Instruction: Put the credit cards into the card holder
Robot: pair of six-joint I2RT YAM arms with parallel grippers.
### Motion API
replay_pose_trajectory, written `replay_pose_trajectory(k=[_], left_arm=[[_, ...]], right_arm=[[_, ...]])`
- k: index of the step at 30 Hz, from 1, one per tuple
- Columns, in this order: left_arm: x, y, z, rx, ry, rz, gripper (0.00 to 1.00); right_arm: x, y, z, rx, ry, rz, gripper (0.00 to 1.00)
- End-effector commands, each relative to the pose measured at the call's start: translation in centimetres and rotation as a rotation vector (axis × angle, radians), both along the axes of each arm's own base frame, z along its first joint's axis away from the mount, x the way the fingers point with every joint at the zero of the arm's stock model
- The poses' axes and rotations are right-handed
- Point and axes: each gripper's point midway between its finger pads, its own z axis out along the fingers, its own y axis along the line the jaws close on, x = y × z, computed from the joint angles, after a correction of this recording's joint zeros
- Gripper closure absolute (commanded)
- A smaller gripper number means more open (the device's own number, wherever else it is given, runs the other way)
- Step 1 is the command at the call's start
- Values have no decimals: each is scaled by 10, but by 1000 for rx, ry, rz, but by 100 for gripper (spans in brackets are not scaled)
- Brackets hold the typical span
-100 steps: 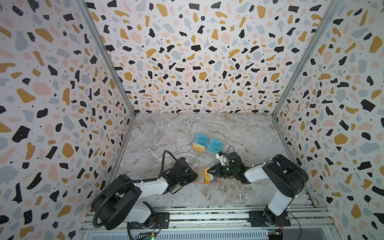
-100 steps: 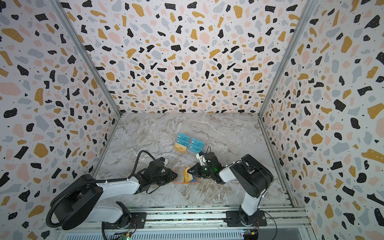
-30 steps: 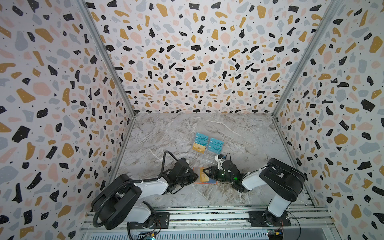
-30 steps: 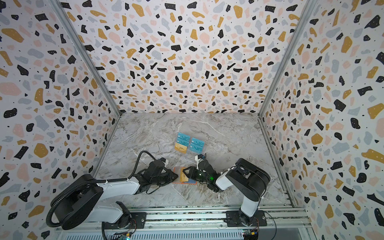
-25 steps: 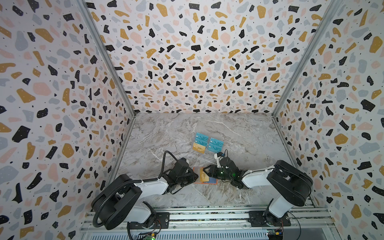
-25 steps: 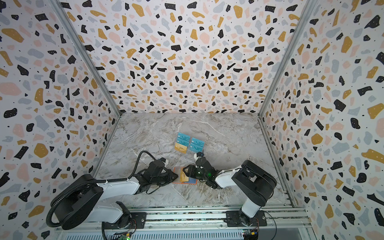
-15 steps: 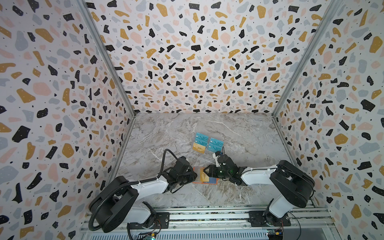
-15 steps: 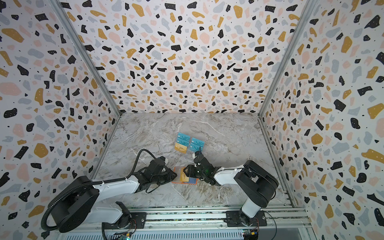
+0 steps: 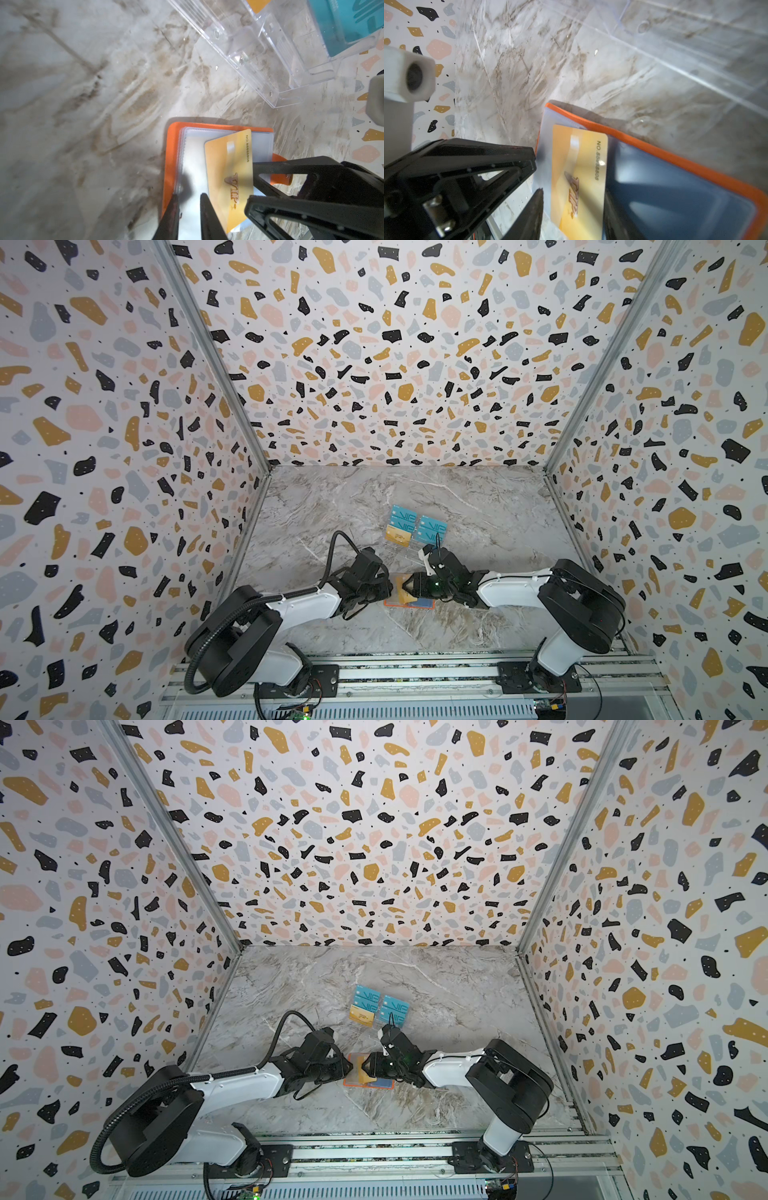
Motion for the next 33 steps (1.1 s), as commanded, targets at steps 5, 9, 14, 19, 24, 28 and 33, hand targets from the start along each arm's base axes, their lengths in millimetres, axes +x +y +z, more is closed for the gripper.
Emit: replay_pose_trajectory(k=[5,9,14,19,24,28,33], left_arm=[[-14,1,0,-96,14,42,80],[-17,0,-1,-112,14,46,81],[-21,-1,-3,-122,22,45,81],[-21,-7,1,-152,4,36,81],[-25,-11,2,-176,10,34,81],[-26,-9,4,-178,5,42,81],[-25,-6,5,-170,0,49,81]], right_arm=[[-10,3,1,-9,54,-48,53],[-13,0,-1,-45,43,-65,53],[-22,-6,-5,-74,40,-63,52],[-24,11,-1,-96,8,-7,52],[-24,26,-2,-145,-17,58,52],[-27,30,-8,-183,-13,99,52],[-31,27,-14,-228,-5,136,49]])
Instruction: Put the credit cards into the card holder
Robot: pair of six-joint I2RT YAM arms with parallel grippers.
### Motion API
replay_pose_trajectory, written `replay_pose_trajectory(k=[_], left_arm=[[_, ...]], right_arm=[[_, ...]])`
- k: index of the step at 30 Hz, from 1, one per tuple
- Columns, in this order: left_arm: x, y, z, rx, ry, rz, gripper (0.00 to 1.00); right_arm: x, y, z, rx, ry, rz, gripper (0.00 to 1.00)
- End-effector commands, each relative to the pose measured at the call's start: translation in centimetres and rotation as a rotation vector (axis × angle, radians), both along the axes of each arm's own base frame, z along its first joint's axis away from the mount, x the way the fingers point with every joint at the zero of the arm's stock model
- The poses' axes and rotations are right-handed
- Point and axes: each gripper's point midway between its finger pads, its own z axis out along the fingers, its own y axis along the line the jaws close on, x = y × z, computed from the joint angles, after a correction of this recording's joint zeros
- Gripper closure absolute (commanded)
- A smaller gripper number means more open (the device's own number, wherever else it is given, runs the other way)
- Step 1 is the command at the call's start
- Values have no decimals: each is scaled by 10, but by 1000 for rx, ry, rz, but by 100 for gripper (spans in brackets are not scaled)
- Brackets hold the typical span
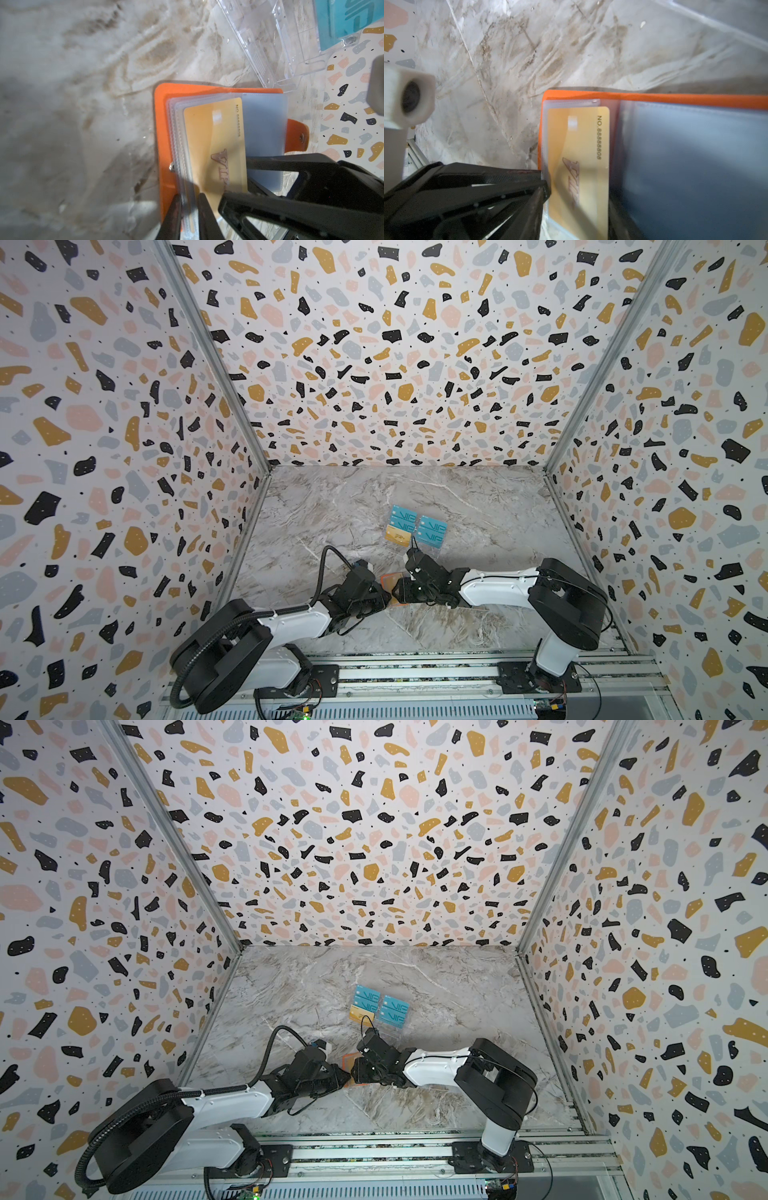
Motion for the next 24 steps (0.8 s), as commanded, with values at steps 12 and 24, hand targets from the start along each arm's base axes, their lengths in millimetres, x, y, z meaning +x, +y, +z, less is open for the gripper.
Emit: replay_pose_trajectory(k=[12,24], left_arm=[[8,3,6,86,-33,-18,79],[14,-1,7,87,-24,-28,79]], right_arm=[[-2,-22,18,-139,-72,89,46],[7,-16,10,-95,-46,130,46]])
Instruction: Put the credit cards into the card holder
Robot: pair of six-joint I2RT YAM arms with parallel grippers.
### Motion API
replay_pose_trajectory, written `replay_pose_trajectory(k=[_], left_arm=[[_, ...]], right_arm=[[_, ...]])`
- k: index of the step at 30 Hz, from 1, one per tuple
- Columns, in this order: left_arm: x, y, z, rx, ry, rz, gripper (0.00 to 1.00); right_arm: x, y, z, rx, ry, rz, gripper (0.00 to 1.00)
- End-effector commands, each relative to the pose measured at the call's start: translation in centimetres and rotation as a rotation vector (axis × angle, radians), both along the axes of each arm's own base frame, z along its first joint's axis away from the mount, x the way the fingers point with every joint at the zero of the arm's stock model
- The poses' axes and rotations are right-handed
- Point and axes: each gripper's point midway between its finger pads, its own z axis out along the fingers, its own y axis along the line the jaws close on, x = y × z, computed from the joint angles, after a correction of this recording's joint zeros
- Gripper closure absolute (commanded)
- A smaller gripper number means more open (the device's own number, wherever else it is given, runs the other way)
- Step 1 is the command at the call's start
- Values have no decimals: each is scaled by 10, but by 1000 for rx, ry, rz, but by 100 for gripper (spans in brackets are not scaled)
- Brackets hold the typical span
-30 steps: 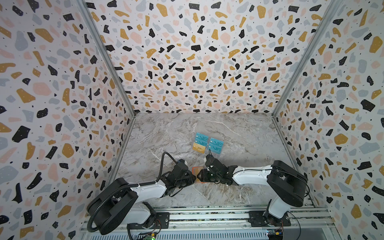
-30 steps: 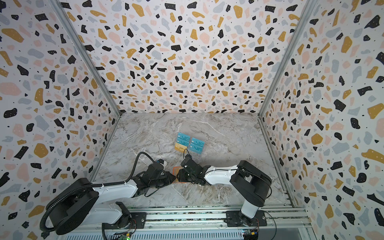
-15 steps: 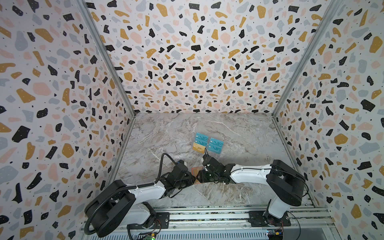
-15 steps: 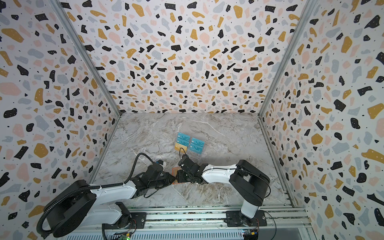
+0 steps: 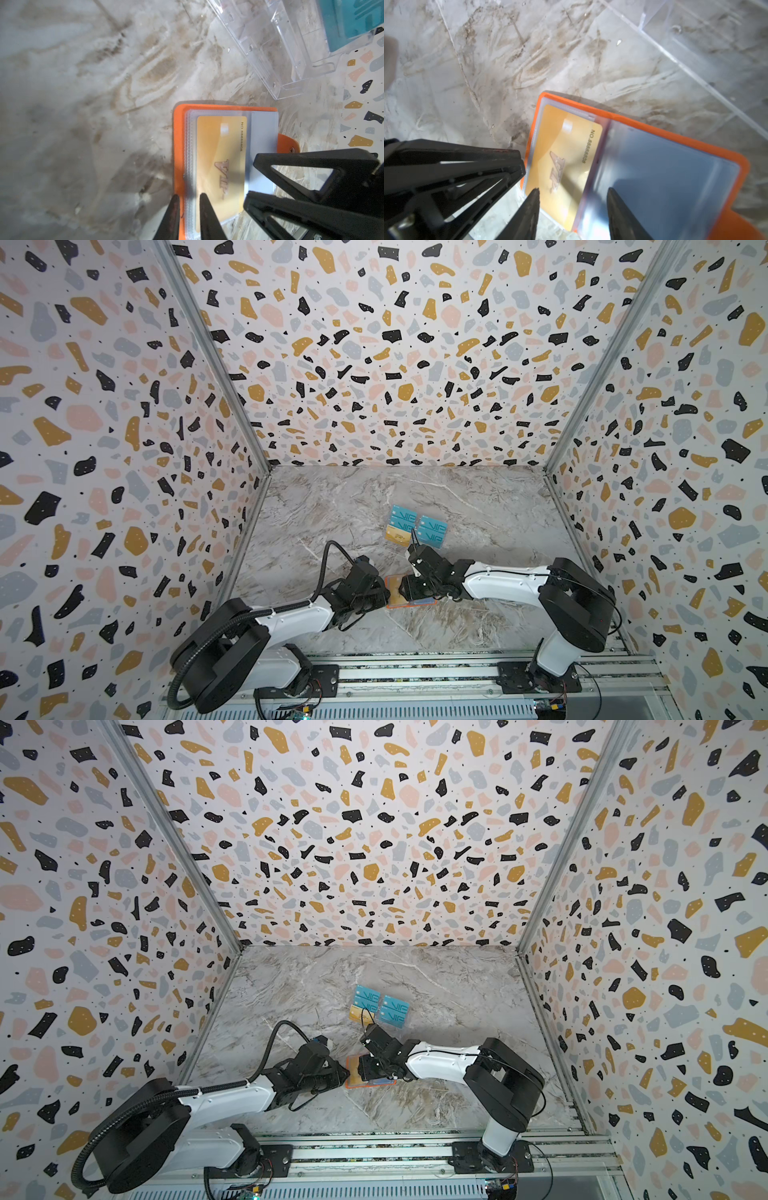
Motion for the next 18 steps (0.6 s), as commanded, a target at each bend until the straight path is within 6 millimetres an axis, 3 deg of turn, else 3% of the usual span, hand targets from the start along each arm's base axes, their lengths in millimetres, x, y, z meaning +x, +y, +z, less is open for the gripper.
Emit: replay_pose_trajectory(k=[1,18], left_arm=[[7,-8,7,-14,-20,-21,79],[8,-12,10,-33,-22,-34,79]], right_arm=[[-2,10,2,20,7,46,46],[-6,32,7,50,18,111,49]])
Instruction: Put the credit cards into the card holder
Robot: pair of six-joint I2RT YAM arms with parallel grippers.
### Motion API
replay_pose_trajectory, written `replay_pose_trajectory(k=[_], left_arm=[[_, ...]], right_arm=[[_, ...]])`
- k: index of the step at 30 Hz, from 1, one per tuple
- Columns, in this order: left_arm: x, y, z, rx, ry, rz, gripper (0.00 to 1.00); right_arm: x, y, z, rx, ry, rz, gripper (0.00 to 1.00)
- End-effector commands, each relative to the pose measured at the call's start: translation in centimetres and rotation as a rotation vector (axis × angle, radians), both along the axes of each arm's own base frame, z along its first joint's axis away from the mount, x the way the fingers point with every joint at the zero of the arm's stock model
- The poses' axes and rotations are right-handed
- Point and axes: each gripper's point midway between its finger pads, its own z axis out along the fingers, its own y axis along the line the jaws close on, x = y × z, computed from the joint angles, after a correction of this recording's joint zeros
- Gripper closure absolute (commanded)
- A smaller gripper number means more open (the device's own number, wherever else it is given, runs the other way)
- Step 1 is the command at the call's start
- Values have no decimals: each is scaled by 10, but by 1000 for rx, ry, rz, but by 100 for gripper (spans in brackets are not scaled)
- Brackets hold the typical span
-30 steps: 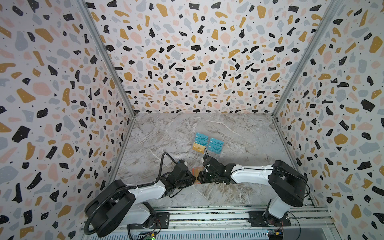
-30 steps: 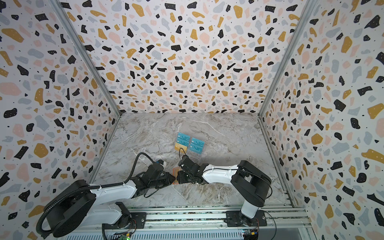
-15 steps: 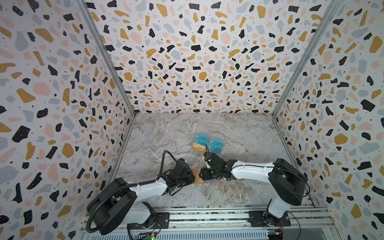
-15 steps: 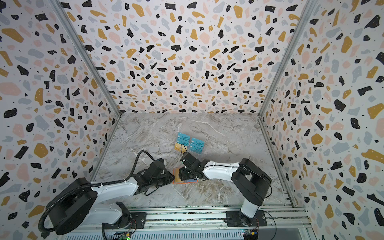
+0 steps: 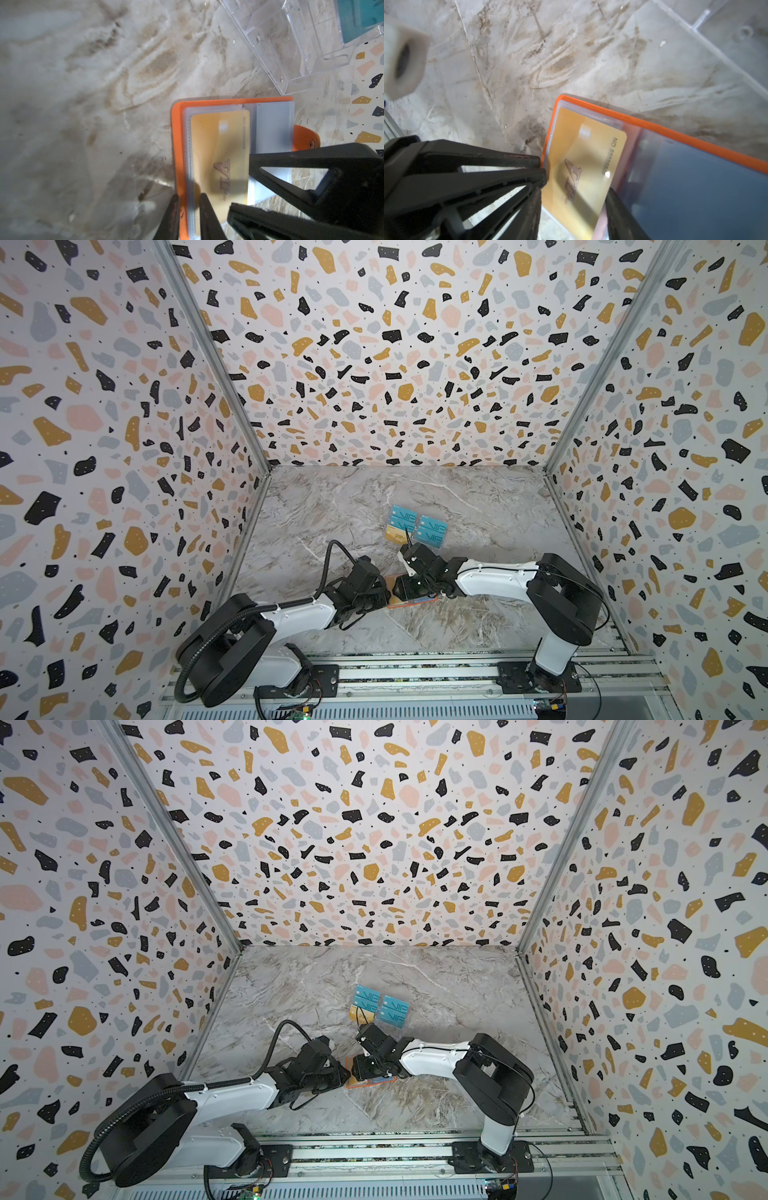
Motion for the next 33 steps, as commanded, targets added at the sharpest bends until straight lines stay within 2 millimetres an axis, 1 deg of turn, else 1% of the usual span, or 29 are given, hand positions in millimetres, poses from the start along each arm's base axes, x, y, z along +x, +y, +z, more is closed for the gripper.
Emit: replay_pose_trajectory(k=[1,5,7,10,12,15,18,20,23,26,29,33], left_arm=[[8,-8,11,-34,-30,-13,79],[8,-7,11,-39,-28,-13,79],[9,-4,11,-32,-26,-10,80],[11,4,16,-7,-31,3,79],[15,8,24,19,-45,9,79],[19,5,41,27,-54,0,78],[24,1,54,36,-60,1,77],[28,-8,62,20,-74,-11,76],[31,-32,70,-70,-73,-36,76],[33,-54,66,-126,-57,-61,76],[36,-68,61,-156,-45,-75,76],[37,-74,50,-147,-24,-88,75]], right_arm=[[-4,13,9,25,-1,43,49],[-8,16,7,41,15,51,49],[-6,12,10,46,8,40,49],[0,-5,17,37,-6,21,49],[6,-17,25,34,-23,11,49],[12,-31,31,30,-40,14,49],[19,-42,28,24,-54,11,52],[22,-47,25,47,-48,18,59],[24,-49,23,86,-47,24,68],[24,-53,19,85,-49,25,74],[22,-59,11,78,-37,18,78],[20,-71,-1,54,-21,-3,80]])
